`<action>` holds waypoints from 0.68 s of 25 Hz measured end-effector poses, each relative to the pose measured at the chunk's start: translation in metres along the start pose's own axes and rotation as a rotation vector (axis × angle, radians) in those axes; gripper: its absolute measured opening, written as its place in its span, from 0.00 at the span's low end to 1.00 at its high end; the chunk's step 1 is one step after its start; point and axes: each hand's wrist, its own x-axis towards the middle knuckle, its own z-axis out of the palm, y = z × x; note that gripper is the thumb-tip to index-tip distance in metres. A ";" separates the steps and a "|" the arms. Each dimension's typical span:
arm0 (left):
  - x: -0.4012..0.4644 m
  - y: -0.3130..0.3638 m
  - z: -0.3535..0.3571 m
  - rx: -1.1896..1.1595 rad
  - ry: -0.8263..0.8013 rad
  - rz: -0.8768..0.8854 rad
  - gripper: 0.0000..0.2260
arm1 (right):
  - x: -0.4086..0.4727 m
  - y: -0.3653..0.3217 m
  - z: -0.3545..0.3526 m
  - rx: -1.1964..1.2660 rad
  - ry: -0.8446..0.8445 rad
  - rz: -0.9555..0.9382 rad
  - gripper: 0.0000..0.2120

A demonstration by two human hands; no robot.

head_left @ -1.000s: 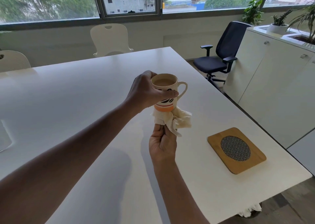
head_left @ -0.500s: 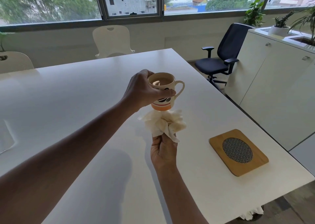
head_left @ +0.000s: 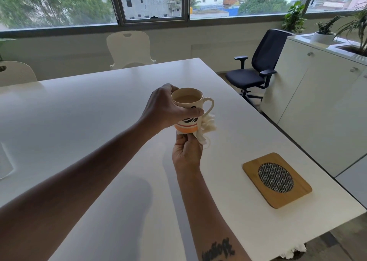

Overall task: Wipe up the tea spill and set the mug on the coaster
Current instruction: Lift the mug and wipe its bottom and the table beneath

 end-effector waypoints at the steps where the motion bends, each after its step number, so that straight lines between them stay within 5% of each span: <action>1: 0.001 0.000 0.000 0.004 0.007 0.004 0.41 | -0.002 0.003 0.003 0.025 0.003 0.012 0.20; 17: 0.009 -0.007 -0.013 0.074 0.035 -0.012 0.40 | -0.032 0.001 -0.002 0.010 -0.083 0.183 0.22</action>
